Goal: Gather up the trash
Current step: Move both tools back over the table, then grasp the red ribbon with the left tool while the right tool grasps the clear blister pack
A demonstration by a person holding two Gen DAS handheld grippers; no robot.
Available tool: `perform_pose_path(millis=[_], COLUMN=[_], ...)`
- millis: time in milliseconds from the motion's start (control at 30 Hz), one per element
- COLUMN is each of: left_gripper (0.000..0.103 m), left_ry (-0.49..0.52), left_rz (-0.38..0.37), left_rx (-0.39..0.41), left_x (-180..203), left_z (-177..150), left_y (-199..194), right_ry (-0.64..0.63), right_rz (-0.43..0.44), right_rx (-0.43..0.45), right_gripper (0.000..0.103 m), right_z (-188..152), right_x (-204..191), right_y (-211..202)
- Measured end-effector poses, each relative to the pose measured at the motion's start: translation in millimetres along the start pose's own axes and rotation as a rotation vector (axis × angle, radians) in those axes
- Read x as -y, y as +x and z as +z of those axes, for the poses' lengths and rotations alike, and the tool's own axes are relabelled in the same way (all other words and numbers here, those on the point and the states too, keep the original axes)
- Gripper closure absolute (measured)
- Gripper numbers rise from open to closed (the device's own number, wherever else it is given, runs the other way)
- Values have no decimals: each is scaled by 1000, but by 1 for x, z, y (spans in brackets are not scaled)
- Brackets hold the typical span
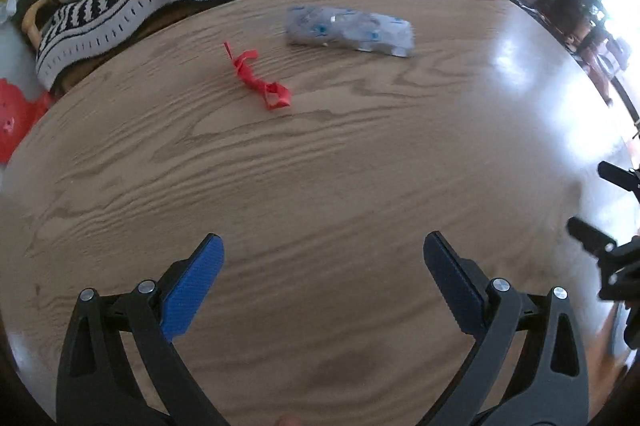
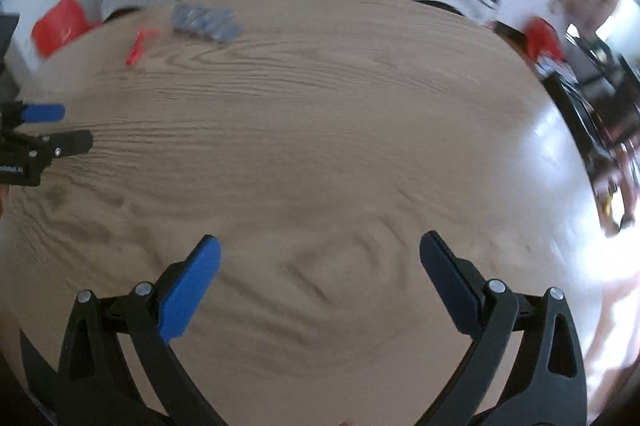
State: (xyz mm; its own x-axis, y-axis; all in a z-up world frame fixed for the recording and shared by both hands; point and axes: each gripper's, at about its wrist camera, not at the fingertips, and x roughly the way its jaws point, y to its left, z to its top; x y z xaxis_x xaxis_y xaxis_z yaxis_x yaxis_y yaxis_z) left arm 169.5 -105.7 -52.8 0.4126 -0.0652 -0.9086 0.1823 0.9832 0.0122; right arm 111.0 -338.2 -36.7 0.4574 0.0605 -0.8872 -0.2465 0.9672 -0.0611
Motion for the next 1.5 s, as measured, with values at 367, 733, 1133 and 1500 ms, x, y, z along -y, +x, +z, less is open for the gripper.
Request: perform_pose_path(millis=[367,733,1133,1500], left_gripper=[6,5,38,89], left_ry=[-34,3,-4,-37], left_rz=[18,1,0,35], left_rx=[7,47,97,84], left_x=[-32,-70,-74,-73], left_z=[59,89,84,74], left_y=[44,60,51,28], right_ry=[-183,-241,-293,-219], right_rz=[170,212,251,259], right_rx=[47,85,106,116], right_gripper=[5,5,61,73], right_z=[87,173,202,179], right_x=[-29,-50,-82,-104], right_y=[67,117,125,100])
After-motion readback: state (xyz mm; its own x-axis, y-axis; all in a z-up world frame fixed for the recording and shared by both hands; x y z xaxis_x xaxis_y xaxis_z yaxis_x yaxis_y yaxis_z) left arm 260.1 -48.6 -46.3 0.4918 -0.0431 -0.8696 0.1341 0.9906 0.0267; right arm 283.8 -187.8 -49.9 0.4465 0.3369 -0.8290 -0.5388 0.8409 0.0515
